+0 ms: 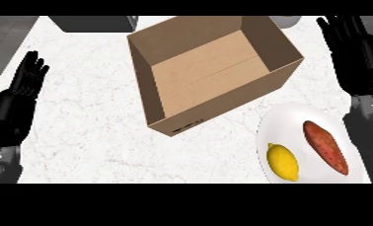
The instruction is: Pick the sweet potato from the plate and place it in the cardboard box
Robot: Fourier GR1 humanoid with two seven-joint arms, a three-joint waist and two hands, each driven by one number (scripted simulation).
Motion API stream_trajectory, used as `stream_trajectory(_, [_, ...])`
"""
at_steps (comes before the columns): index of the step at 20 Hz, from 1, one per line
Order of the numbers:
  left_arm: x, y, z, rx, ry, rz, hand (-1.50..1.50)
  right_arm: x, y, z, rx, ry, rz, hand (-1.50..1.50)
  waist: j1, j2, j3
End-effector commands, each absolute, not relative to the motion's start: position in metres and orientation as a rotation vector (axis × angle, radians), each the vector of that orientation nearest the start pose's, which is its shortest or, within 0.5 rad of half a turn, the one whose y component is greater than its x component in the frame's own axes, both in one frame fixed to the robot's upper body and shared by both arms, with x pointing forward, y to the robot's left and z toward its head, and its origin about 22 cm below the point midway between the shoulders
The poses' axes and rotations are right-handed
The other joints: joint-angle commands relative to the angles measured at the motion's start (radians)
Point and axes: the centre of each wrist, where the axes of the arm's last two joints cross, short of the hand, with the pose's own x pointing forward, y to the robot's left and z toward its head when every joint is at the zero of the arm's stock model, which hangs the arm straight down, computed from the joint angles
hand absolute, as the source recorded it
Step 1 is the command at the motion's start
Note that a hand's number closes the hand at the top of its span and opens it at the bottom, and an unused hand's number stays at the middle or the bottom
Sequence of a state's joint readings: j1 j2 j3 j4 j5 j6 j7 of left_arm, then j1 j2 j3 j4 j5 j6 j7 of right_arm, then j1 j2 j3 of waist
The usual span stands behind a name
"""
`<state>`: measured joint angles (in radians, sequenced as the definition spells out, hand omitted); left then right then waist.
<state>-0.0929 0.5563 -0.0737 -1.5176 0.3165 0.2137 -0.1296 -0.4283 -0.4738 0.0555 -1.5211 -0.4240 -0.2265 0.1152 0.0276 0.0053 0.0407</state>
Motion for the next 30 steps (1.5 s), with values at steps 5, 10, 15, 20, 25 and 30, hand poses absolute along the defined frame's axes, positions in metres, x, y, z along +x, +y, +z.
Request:
stream_trajectory(5, [0.259,0.287,0.045,0.134,-1.651,-0.357,0.0,0.263,-0.302,0.053,-0.004,-1.456,0.328,-1.5,-0.08,-0.007,-0.039])
stream_trajectory(10, [0.263,0.273,0.042,0.065,-1.616,-0.334,0.0,0.254,-0.344,0.069,-0.473,-1.517,0.817,-1.5,-0.135,-0.008,-0.045])
stream_trajectory(15, [0.262,0.247,0.035,0.049,-1.602,-0.366,0.0,0.217,-0.363,0.054,-0.648,-1.599,1.175,-1.5,-0.121,-0.017,-0.04])
stream_trajectory(20, [0.266,0.235,0.04,0.016,-1.594,-0.392,0.0,0.186,-0.39,0.101,-0.816,-1.597,1.255,-1.5,-0.097,-0.018,-0.043])
stream_trajectory(25, [0.279,0.241,0.05,0.011,-1.6,-0.421,0.0,0.167,-0.369,0.133,-0.724,-1.388,1.333,-1.5,-0.074,-0.012,-0.044])
stream_trajectory(30, [0.279,0.21,0.054,-0.001,-1.596,-0.414,0.0,0.155,-0.355,0.154,-0.614,-1.267,1.333,-1.5,-0.065,-0.012,-0.042])
